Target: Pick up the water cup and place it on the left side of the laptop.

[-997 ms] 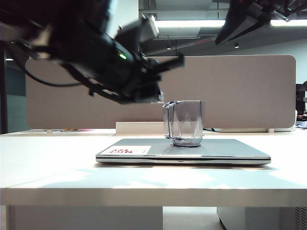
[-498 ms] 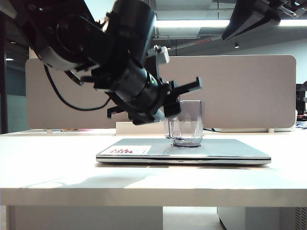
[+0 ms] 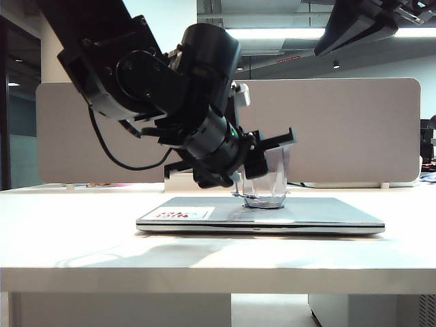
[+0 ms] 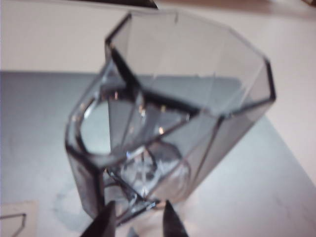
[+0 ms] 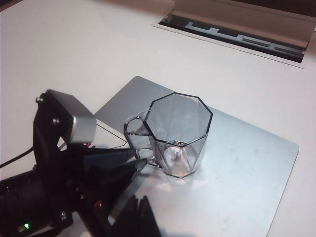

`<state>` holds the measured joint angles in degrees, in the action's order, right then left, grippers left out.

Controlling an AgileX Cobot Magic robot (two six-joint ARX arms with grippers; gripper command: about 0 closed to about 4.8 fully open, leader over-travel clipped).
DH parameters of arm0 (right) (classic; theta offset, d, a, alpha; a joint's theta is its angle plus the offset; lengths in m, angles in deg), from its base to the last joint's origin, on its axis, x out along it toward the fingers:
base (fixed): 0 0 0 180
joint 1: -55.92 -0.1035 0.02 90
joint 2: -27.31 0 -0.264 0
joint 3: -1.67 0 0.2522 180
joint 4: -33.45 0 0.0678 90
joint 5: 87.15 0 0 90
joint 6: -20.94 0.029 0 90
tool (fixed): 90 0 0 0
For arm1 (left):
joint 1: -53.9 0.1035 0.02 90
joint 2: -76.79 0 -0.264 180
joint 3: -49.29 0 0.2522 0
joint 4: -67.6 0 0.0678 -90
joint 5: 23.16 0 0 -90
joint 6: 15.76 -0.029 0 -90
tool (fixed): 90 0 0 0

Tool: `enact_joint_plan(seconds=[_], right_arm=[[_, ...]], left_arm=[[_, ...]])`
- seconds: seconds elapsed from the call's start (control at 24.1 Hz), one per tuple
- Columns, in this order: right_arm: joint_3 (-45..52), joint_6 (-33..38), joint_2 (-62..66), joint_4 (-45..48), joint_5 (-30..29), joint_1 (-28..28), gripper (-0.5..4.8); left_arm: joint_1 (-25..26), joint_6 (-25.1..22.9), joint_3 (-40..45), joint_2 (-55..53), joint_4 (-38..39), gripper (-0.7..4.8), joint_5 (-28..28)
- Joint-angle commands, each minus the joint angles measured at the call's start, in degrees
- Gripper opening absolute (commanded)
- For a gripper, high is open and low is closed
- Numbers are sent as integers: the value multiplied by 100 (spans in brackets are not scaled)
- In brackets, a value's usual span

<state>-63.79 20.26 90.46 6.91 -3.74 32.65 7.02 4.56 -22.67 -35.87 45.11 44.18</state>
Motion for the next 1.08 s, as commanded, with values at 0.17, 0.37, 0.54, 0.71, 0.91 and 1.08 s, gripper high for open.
enact_joint_plan(seconds=[0.17, 0.37, 0.54, 0.71, 0.91, 1.08], right_arm=[[-20, 0, -26, 103, -109, 2, -2], [-20, 0, -24, 122, -109, 2, -2], [-20, 0, -24, 125, -107, 2, -2], [-20, 2, -24, 127, -109, 2, -2], [-20, 2, -24, 127, -122, 2, -2], [-20, 0, -24, 129, -120, 2, -2]], left_arm=[[170, -35, -98, 7, -17, 117, -310], [273, -118, -98, 7, 83, 117, -306], [273, -391, -101, 17, 245, 118, -306], [286, -702, -103, 122, 358, 121, -334], [374, -667, -101, 155, 387, 121, -452], [398, -619, -101, 155, 70, 121, -326]])
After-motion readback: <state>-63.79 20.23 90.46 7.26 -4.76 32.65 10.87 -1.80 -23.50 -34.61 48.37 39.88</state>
